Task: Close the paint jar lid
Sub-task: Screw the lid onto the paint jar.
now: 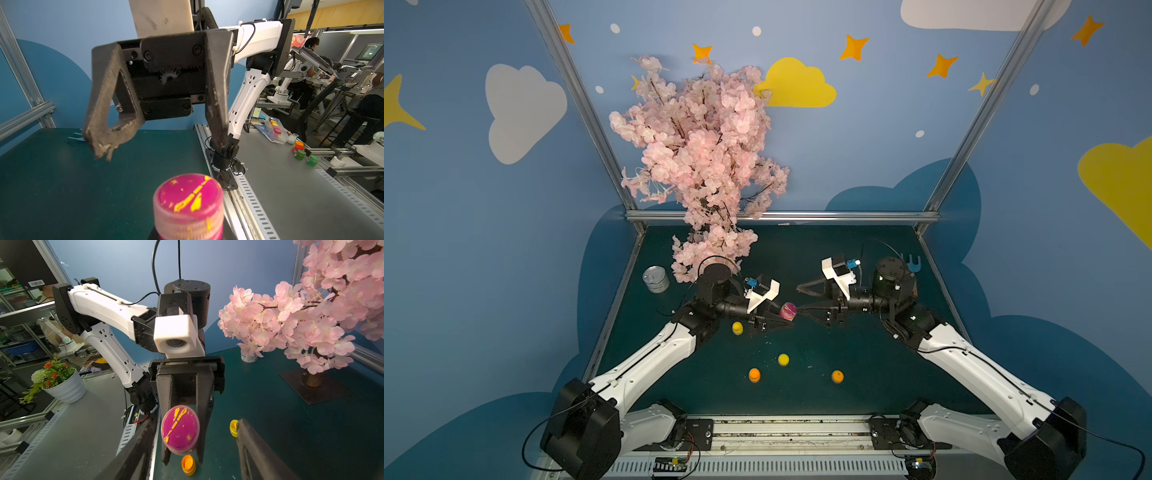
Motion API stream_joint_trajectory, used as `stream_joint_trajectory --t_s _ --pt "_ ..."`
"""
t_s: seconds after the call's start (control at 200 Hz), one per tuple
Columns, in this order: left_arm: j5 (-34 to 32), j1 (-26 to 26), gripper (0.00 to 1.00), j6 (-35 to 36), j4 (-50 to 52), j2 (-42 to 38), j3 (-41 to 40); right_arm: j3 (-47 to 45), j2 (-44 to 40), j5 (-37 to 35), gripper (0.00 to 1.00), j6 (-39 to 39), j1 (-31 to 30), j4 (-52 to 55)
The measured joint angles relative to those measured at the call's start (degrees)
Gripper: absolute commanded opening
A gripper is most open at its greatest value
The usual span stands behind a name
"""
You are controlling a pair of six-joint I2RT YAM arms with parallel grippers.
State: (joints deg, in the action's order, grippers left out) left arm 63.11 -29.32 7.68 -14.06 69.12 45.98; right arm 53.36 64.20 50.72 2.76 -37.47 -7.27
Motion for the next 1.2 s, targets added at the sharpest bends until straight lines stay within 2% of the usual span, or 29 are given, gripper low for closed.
stream_joint_trajectory --t_s 0.235,0.395,0.586,0.656,0.771,0.831,1.076,1.197 --pt "0.17 -0.07 0.12 -0.02 -0.07 0.35 0.13 0.11 2.69 1.18 0.55 -1.46 -2.40 0.02" --pt "0.17 -0.07 0.12 -0.02 -0.04 0.35 0.15 0.44 3.43 1.27 0.53 -1.79 -2.78 0.20" --pt "0.11 -0.07 0.12 -0.02 0.00 0.35 0.48 1.09 3.48 1.27 0.38 -2.03 -2.93 0.15" --pt "0.07 -0.07 0.12 0.00 0.15 0.37 0.68 1.09 3.48 1.05 0.39 -2.01 -3.02 0.20" --pt "0.04 -0.09 0.12 0.00 0.31 0.37 0.76 1.11 3.50 0.79 0.52 -2.21 -3.23 0.26" --pt "0.04 -0.09 0.12 0.00 0.31 0.37 0.79 1.11 3.58 0.66 0.53 -2.38 -3.28 0.31" --pt "-0.17 -0.09 0.12 0.02 0.52 0.42 0.85 1.11 3.80 0.07 0.32 -2.64 -3.52 0.70" --pt "-0.39 -0.09 0.12 0.09 0.70 0.42 0.85 1.14 3.80 -0.11 0.13 -2.47 -3.54 0.92"
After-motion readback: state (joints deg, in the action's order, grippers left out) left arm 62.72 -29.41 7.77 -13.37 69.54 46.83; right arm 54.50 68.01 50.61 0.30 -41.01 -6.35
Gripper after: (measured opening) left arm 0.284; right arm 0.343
